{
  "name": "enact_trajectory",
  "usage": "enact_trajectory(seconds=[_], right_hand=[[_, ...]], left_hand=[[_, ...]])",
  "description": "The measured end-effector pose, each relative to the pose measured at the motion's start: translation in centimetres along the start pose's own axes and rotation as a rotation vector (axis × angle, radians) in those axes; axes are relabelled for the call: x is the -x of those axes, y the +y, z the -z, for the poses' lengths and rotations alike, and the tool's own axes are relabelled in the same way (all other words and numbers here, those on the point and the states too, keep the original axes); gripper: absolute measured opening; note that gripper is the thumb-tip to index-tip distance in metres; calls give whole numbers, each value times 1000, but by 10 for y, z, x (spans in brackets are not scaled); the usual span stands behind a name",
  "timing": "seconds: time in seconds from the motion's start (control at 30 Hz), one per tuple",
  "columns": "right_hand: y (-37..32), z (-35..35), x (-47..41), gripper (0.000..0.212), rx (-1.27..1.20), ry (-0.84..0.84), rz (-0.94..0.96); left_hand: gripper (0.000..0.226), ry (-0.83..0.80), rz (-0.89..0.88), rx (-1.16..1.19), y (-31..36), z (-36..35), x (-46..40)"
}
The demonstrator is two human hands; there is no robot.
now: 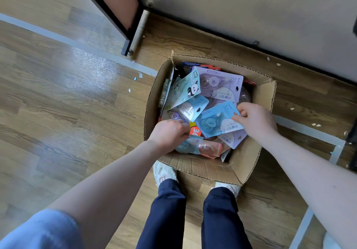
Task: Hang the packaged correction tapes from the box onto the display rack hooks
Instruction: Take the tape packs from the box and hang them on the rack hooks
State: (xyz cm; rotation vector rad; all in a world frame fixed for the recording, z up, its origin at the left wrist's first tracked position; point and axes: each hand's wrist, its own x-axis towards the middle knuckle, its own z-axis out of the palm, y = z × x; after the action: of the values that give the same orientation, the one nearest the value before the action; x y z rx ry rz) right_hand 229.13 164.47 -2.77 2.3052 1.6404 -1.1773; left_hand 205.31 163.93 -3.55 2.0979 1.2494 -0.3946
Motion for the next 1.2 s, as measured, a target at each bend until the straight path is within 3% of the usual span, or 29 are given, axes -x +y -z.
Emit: enact_trajectory(seconds=[0.63,1.2], right_hand=[[-94,147,89,13,277,131,166],[-231,348,218,17,235,390,476]], left_hand=[[18,206,35,-50,32,163,79],[15,648,23,-63,96,435,210]])
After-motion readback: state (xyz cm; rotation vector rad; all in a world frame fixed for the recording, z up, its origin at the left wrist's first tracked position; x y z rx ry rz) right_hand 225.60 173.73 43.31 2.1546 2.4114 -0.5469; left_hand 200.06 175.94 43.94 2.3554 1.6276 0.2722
